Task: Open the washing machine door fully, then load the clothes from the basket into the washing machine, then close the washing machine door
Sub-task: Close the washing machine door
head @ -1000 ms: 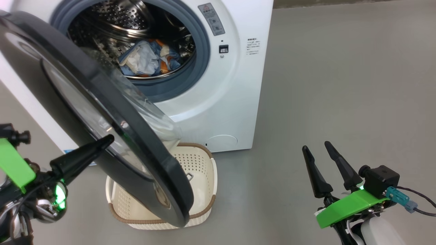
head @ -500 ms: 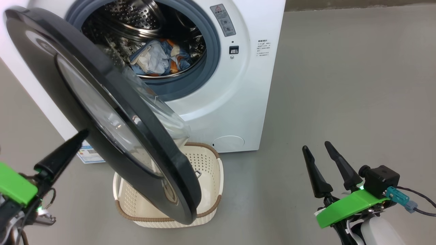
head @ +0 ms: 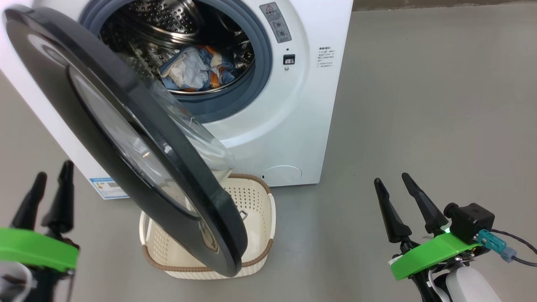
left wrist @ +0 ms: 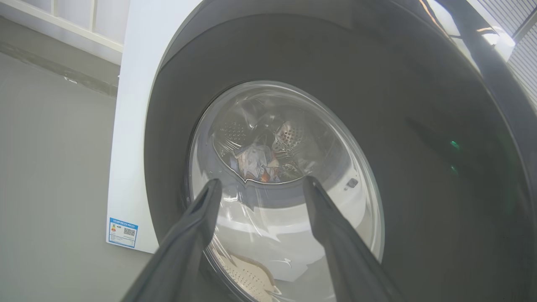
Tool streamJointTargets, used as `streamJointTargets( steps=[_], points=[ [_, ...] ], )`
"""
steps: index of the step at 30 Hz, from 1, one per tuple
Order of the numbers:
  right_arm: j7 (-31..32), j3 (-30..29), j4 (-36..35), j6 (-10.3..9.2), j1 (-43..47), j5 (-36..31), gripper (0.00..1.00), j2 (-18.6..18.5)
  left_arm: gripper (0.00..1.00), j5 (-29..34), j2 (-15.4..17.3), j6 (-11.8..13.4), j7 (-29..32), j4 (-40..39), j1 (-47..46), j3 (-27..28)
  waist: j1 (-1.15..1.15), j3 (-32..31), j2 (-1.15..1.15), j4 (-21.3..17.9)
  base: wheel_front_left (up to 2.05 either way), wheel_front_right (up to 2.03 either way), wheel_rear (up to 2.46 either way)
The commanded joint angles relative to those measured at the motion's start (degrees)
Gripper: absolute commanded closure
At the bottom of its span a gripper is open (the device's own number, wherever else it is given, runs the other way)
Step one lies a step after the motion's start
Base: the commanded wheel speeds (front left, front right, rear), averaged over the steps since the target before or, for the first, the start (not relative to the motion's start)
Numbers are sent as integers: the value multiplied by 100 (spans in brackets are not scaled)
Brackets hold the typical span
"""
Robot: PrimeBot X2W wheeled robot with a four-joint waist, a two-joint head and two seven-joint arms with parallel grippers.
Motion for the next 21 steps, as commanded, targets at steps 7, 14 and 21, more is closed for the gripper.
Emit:
streamJointTargets(
  steps=[7,14,21],
  points=[
    [-28,105,-126,9,-13,34,0,-19,0,736,262,-54,-1298,200,241,-262,0,-86,0,4,0,0,0],
    [-28,142,-129,9,-5,42,0,-23,0,1277,342,-55,-2167,659,429,-555,0,-119,0,-29,0,0,0],
    [-28,171,-114,9,-1,53,0,-50,0,1687,307,4,-2770,1063,483,-709,0,-121,0,-45,0,0,0]
  ],
)
